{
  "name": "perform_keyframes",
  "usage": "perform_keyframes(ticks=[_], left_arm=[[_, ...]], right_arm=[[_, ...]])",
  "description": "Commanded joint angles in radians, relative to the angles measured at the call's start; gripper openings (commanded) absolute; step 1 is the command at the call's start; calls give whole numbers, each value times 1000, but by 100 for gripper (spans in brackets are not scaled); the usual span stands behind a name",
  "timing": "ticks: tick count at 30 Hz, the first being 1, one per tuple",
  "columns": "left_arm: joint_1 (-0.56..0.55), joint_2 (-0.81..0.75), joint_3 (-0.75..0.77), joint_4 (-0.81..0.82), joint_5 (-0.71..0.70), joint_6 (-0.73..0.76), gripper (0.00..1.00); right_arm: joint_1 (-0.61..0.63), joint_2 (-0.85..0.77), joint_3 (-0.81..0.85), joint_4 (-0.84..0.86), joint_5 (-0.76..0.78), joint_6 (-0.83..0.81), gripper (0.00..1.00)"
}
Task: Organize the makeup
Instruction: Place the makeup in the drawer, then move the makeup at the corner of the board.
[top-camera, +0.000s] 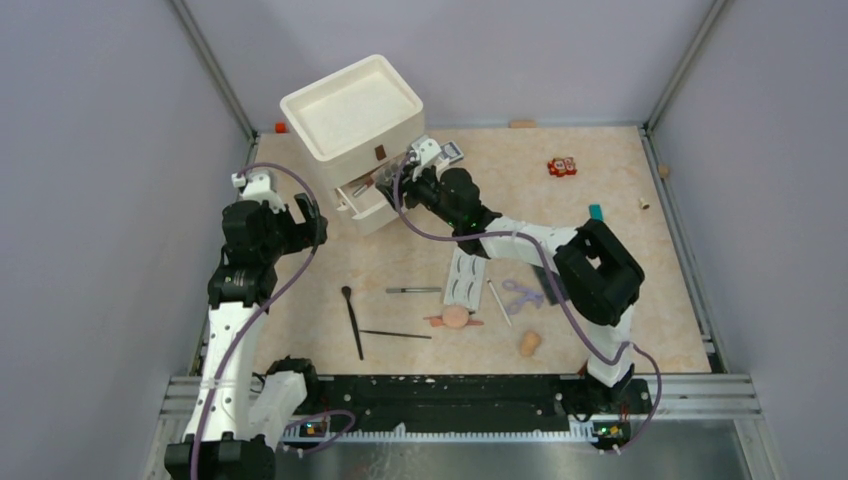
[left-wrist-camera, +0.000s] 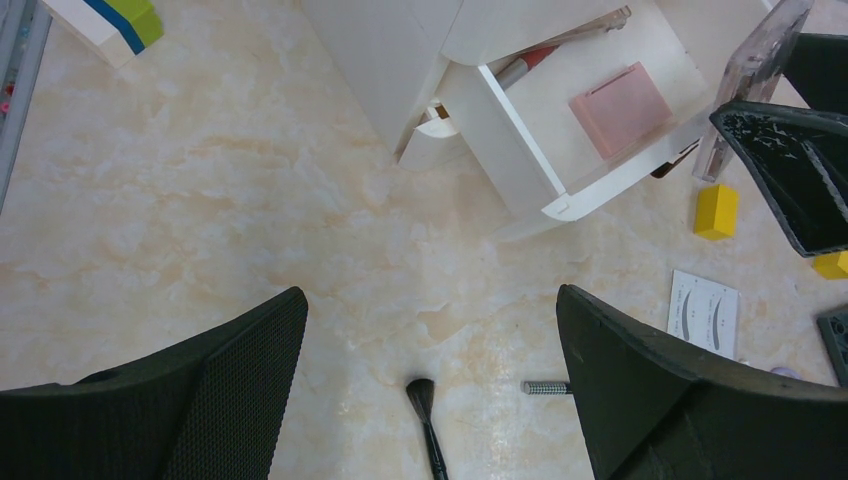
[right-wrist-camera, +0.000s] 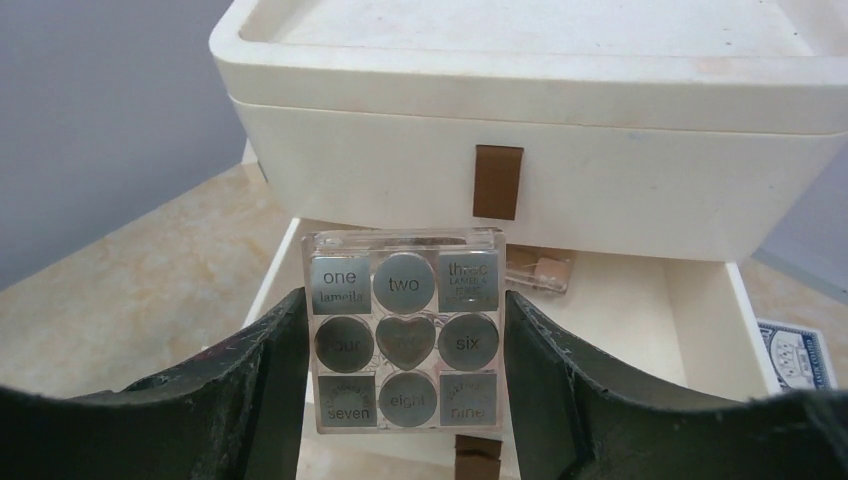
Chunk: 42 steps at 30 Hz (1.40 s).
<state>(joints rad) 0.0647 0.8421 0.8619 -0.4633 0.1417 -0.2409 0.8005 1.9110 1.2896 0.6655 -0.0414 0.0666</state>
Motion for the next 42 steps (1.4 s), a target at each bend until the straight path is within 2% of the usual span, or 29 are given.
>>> perform_keyframes(ticks=[1,7,12,16,17,18,26,30,33,37,42], left_arm=[[-2,-17,-4,50,5,0,99],[-3,-17,-4,52,9,0,99],[-3,-18,-4,52,6,0,99],[-2,-16,-4,51,6,0,99],[-2,-14,-4,52,8,0,99],[-2,-13,-4,52,9,0,99],[-2,-8,-3,55,17,-1,99],[-2,-13,-4,51,8,0,99],[-2,-11,-3,51,6,0,99],[-2,-9,-3,54,14,-1,99],[-2,-9,-4,47,18,0,99]], right_arm=[[-6,37,57,153,55,-61,28],[-5,104,112,129,129,-133,32],[-5,147,137,155,190,-150,40],[-5,143,149,113,252,-133,60],[-5,137,141,112,263,-131,69],[-7,126,130,114,272,-131,71],[-21,16,95,-17,340,-110,75],[-45,-55,91,-151,389,-17,75],[-99,-130,118,-374,404,130,76],[-229,-210,140,-700,318,327,78],[-420,-317,50,-929,232,490,80]])
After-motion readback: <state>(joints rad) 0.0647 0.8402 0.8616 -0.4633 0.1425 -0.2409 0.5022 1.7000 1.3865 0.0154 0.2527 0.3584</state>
